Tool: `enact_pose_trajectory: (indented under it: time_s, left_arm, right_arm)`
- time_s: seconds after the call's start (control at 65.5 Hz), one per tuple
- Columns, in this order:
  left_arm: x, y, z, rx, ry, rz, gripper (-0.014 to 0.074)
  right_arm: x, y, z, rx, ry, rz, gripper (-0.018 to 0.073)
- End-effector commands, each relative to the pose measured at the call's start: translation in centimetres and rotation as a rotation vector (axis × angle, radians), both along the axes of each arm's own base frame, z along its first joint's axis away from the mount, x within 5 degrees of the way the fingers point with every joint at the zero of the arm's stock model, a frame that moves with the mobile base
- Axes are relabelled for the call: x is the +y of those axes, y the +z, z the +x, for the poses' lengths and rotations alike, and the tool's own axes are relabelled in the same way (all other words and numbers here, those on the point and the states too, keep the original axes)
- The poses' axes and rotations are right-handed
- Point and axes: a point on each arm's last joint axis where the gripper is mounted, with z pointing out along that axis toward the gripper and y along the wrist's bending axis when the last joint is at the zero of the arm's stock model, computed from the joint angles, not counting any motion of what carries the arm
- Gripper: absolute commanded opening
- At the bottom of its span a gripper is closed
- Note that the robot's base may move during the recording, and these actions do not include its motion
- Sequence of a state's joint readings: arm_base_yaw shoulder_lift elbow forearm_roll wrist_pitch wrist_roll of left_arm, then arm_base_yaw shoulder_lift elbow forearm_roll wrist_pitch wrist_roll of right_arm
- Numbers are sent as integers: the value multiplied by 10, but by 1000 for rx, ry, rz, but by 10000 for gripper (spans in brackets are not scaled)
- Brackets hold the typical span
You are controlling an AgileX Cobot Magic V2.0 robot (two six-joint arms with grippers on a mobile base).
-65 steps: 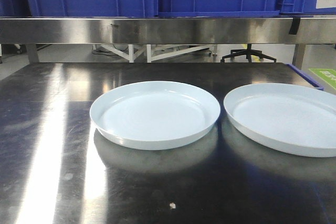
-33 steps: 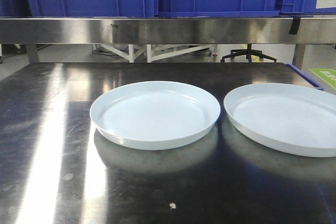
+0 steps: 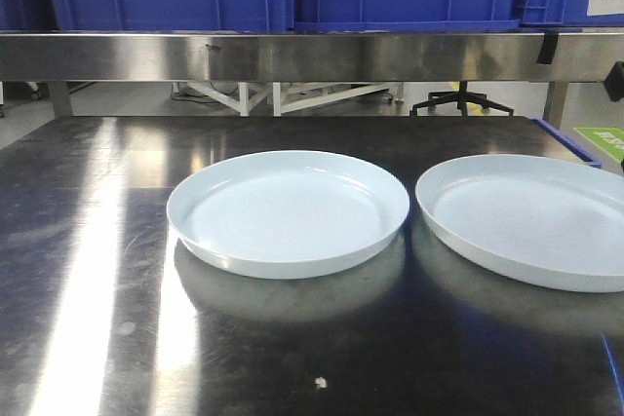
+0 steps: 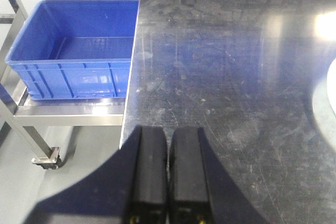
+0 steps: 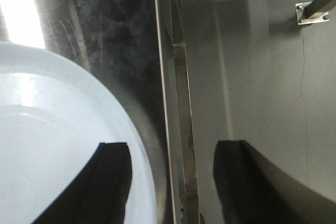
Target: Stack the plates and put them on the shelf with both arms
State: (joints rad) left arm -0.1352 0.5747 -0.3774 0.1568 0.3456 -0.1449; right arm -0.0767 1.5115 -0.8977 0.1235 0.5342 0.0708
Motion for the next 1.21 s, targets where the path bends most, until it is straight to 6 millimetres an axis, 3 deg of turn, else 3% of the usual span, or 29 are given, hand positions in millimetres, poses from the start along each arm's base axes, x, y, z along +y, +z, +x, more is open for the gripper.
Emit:
enact_pose_trajectory:
  time_s: [0.0,0.733,0.779,0.84,0.947,1.008,1.069,1.191]
  left_arm:
    - [-3,15,4,-103,-19,-15,88]
    - [-3,15,4,-103,-19,-15,88]
    - [-3,15,4,-103,-19,-15,88]
    - [-3,15,4,-103,-19,-15,88]
    - [-3,15,4,-103,-19,-15,88]
    - [-3,15,4,-103,-19,-15,88]
    - [-3,15,4,-103,-19,-15,88]
    - [-3,15,4,-103,-19,-15,88]
  right_arm:
    - [-2,16,8,-94,5,-20,469]
    - [-2,-2,14,-33,6,-15,459]
    - [-2,-2,14,-33,6,-15,430]
    - [-2,-2,14,-33,6,-15,327]
    - [-2,-1,14,-37,5,-15,38]
    - [-2,1,15,-49,5,-17,76]
    - [-2,8,17,-66,6,-19,52]
    - [-2,34,18,-133,9,-23,51]
